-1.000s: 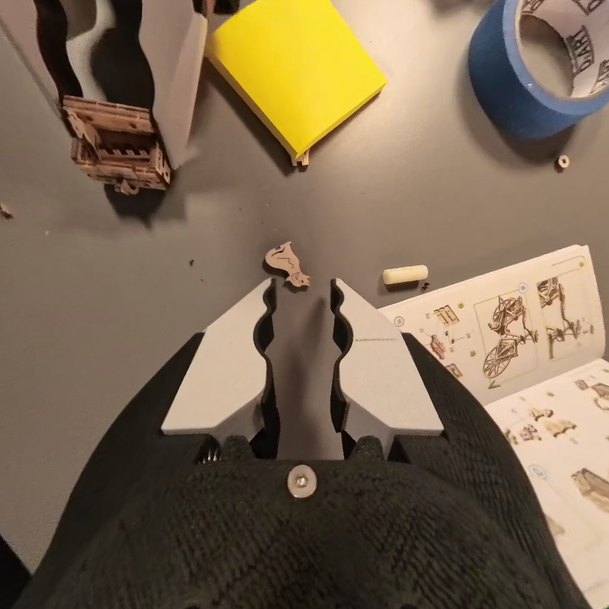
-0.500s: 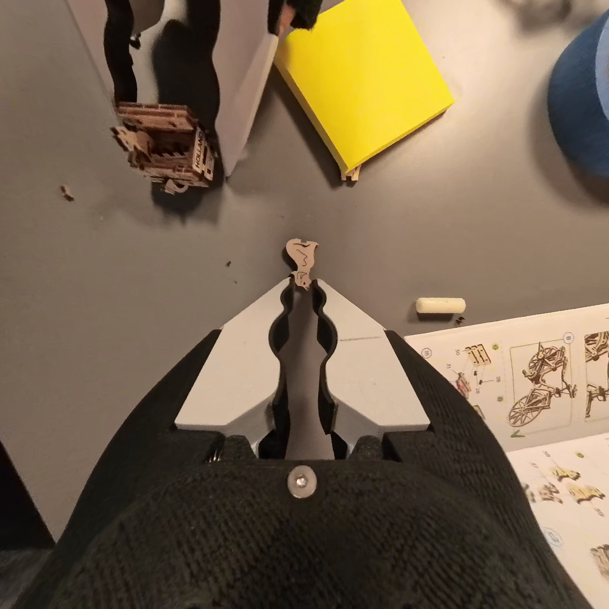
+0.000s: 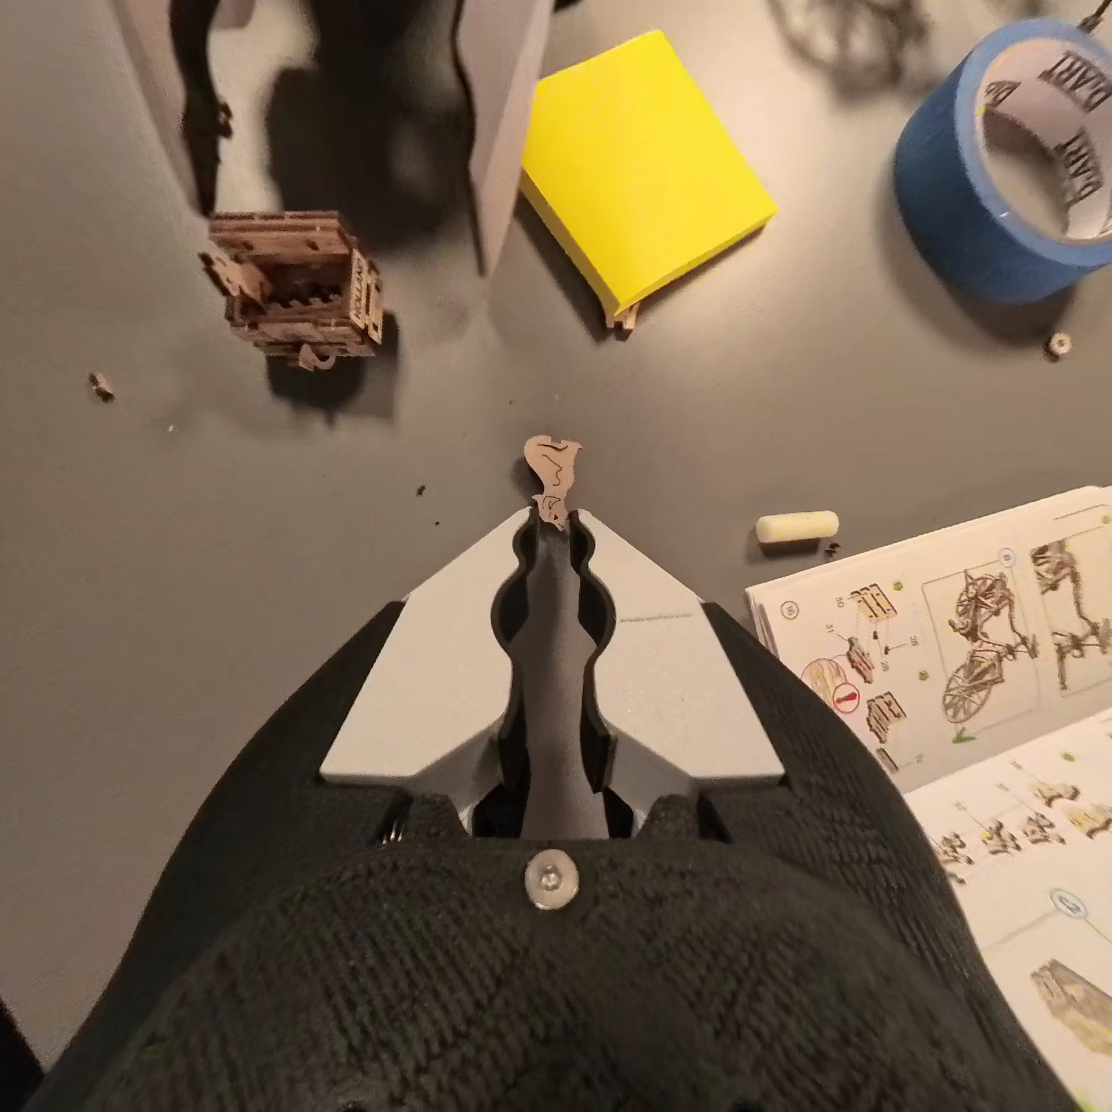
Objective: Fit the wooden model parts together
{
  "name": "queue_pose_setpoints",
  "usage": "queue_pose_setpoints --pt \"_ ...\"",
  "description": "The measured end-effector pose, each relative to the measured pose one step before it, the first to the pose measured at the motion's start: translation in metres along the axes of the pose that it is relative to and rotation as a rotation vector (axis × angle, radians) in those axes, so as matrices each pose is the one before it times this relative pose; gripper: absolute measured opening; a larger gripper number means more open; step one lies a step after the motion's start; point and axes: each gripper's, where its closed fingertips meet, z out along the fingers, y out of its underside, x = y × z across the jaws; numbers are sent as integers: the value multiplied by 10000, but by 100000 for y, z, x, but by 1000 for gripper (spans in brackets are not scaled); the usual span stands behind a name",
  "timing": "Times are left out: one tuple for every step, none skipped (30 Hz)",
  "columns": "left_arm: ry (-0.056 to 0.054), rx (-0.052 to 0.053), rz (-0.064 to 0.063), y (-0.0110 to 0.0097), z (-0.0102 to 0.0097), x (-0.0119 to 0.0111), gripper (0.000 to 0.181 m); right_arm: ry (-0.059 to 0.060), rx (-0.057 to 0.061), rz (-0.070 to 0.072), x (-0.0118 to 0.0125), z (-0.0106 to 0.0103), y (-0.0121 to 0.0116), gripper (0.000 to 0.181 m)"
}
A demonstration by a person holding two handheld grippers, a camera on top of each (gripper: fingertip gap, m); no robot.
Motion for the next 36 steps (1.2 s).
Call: queue_pose_setpoints --pt "-382 389 -180 -457 -633 -479 74 208 207 -132 -77 -206 -85 8" --pt "-381 505 -233 -794 -690 -435 74 202 245 -115 -98 -283 -156 8" --pt "-410 518 -329 -1032 -633 -412 74 237 266 -123 -24 -319 -220 8" --pt "-608 436 -476 -1088 -488 -586 72 277 289 -161 28 -368 -311 8" --pt "-760 303 -604 -927 -257 -721 68 288 305 -191 53 -407 -410 8" --pt "-605 164 -641 -655 -8 -390 66 294 302 -206 106 -409 -500 8" --pt "-260 75 -586 -464 187 214 66 305 281 -240 154 -409 -572 8" --pt "-216 65 -606 -354 279 323 64 254 237 -273 93 -383 -608 8" --pt "-174 105 -563 -358 311 352 63 237 207 -288 102 -356 -662 8" --pt "-27 139 -426 -360 268 527 62 240 174 -314 142 -340 -689 8" --pt "-6 204 -418 -476 223 481 59 211 140 -342 112 -319 -677 8" --pt "161 269 -363 -590 191 635 57 176 100 -349 87 -278 -624 8" --pt "168 233 -311 -543 194 577 50 137 81 -329 67 -251 -578 8" --pt "23 118 -216 -372 257 272 46 106 61 -298 48 -218 -498 8" --pt "-120 -28 -79 -148 277 9 44 85 73 -257 54 -208 -450 8" --pt "-89 -103 36 -10 301 66 41 62 93 -206 59 -195 -406 8" --pt "-45 -85 41 -10 320 146 37 59 108 -169 73 -206 -346 8" --pt "48 -82 37 18 331 316 30 45 109 -125 89 -199 -292 8" --pt "18 -80 85 30 324 297 18 42 114 -67 110 -188 -256 8" --pt "-125 -33 236 7 245 129 4 52 89 -24 147 -168 -146 8" --pt "-555 108 396 -151 63 -396 0 105 89 12 235 -198 -23 1" --pt "-432 141 710 -158 -58 -149 0 21 367 170 170 -319 -307 0" --pt "-440 359 666 -492 -241 -54 0 -130 640 608 79 -434 -645 0" --pt "-401 613 824 -882 -426 111 0 -203 793 1106 190 -514 -846 0" --pt "-557 600 950 -939 -536 -72 0 -331 884 1420 186 -535 -1028 5" --pt "-696 446 963 -842 -540 -342 0 -483 900 1578 32 -459 -1125 9" --pt "-443 577 1099 -1051 -502 48 0 -534 781 1593 -42 -309 -1033 12" --pt "-178 792 1189 -1356 -474 486 0 -465 589 1468 -5 -121 -807 17" --pt "-214 675 1152 -1274 -362 467 0 -618 465 1213 -358 30 -650 24" --pt "-386 336 1053 -887 -153 129 0 -615 352 1016 -476 174 -466 25" --pt "-340 152 833 -618 3 91 0 -486 283 835 -366 258 -341 26" --pt "-191 165 495 -606 52 171 0 -548 340 651 -491 232 -393 24" --pt "-412 108 220 -446 13 -340 0 -619 334 585 -579 145 -359 22" --pt "-168 13 153 -237 34 -141 0 -563 197 562 -445 97 -157 20" --pt "-136 -20 155 -123 25 -94 0 -478 63 446 -310 46 28 17" --pt "-170 19 230 -122 22 -106 0 -293 13 284 -52 4 100 15"
